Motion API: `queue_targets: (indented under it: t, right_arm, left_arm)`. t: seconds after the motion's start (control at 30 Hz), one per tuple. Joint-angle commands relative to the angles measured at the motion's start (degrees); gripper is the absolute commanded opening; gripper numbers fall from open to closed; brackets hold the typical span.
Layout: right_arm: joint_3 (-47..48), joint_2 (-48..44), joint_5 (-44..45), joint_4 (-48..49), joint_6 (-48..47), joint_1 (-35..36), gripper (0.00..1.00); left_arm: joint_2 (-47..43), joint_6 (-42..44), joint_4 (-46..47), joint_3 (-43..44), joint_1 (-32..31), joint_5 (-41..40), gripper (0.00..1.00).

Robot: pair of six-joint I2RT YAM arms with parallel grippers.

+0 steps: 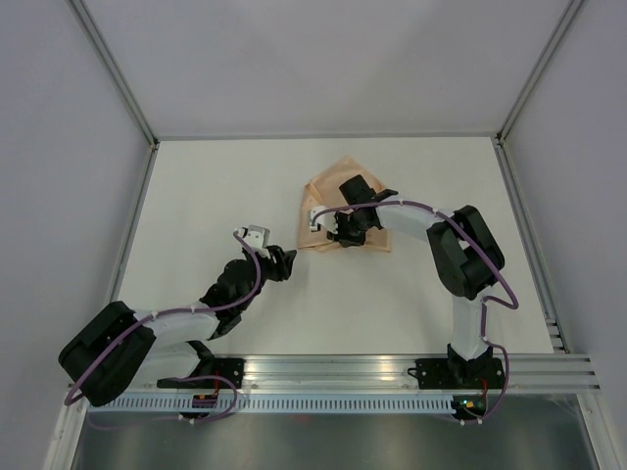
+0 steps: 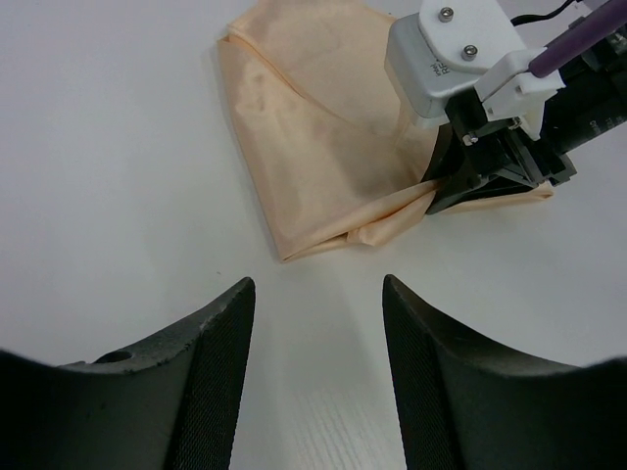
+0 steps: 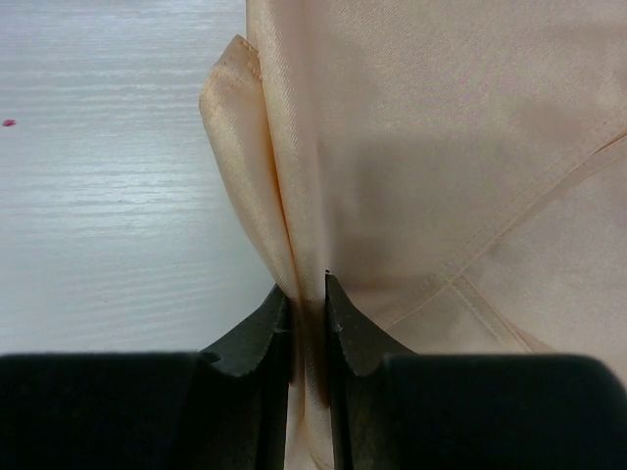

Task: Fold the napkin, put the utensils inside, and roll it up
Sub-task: Roll the napkin at the center of the board.

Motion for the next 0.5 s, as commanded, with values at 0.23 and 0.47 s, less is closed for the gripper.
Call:
queue_targets:
  t: [0.23,0.47]
  right_arm:
    - [-2.7,4.11,-7.47,-22.61,-4.73,0.12,0.17]
    - [-2.35,4.81,-9.58,-27.19,-6.58,-0.06,0.16]
  left_arm:
    - [-0.49,7.71,-1.58,4.11,-7.22,-1.97,0.58]
    - [2.49,15.89,-2.73,6.49,-15.4,-5.14,0.57]
